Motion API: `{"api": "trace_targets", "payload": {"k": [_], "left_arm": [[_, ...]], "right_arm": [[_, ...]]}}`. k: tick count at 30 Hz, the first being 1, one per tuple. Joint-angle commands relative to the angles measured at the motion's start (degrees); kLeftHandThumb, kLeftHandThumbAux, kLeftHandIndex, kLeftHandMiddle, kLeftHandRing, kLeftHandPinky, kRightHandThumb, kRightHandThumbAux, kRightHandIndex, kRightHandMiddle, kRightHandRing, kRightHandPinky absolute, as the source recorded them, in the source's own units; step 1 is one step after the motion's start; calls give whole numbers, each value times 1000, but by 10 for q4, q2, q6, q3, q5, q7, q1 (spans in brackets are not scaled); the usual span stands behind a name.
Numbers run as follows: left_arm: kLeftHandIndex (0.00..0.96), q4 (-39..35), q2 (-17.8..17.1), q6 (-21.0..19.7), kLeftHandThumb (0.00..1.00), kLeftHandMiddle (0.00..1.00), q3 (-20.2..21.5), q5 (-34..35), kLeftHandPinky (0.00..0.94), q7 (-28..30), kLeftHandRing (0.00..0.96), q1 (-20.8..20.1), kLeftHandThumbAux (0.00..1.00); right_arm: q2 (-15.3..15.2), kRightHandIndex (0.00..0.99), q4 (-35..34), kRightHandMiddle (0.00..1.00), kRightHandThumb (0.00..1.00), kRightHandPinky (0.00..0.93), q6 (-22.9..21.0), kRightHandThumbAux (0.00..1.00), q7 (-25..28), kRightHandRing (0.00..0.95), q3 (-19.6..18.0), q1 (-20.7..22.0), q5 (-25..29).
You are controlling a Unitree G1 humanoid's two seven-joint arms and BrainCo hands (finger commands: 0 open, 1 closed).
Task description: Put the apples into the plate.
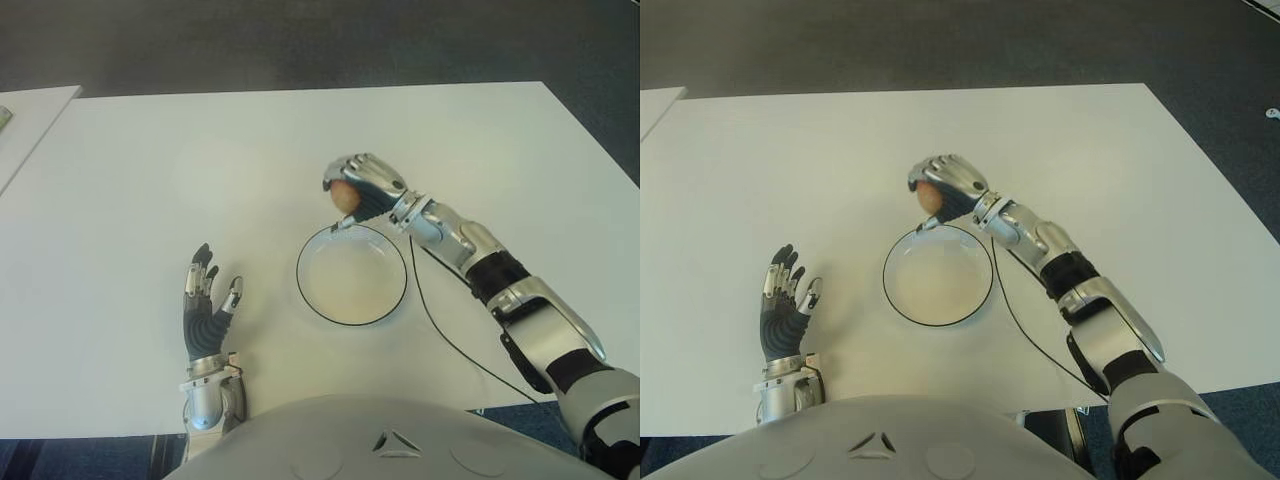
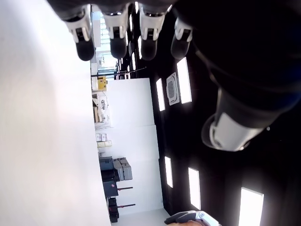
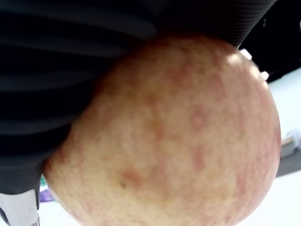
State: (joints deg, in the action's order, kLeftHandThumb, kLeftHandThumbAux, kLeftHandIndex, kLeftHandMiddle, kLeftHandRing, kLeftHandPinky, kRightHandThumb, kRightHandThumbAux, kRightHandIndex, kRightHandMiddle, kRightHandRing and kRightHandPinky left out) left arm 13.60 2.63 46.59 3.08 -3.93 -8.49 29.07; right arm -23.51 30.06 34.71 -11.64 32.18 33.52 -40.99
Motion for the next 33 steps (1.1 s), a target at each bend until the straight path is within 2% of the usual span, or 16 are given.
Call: {"api": "trace_targets", "payload": {"k": [1, 4, 14, 19, 27, 33], "left_arm": [[71, 33, 5, -41, 109, 36, -12, -10, 11, 7, 12, -17, 642], [71, 33, 3, -42, 113, 34, -11, -16, 13, 5, 12, -19, 635], [70, 26, -1, -47, 114, 33, -14, -14, 12, 11, 15, -14, 629], [68, 27, -3, -44, 119, 35, -15, -12, 12, 10, 16, -17, 635], [64, 29, -3, -45, 115, 33, -21, -24, 20, 3, 17, -25, 636], [63, 22, 0, -58, 110, 29, -23, -37, 17, -4, 16, -33, 633]], "right_arm": [[-4, 440, -59, 871, 731, 834, -9, 711, 49, 837, -11, -26, 13], [-7, 440, -83, 871, 730, 841, -7, 711, 65, 846, -12, -36, 5], [-33, 440, -169, 869, 727, 864, 15, 711, 55, 860, -12, -83, -54], [-43, 440, -183, 872, 726, 866, 28, 711, 64, 866, -14, -96, -57], [-62, 441, -201, 864, 727, 860, 55, 710, 107, 865, -13, -120, -40], [-77, 441, -250, 860, 726, 857, 57, 709, 143, 864, -20, -142, -38]]}}
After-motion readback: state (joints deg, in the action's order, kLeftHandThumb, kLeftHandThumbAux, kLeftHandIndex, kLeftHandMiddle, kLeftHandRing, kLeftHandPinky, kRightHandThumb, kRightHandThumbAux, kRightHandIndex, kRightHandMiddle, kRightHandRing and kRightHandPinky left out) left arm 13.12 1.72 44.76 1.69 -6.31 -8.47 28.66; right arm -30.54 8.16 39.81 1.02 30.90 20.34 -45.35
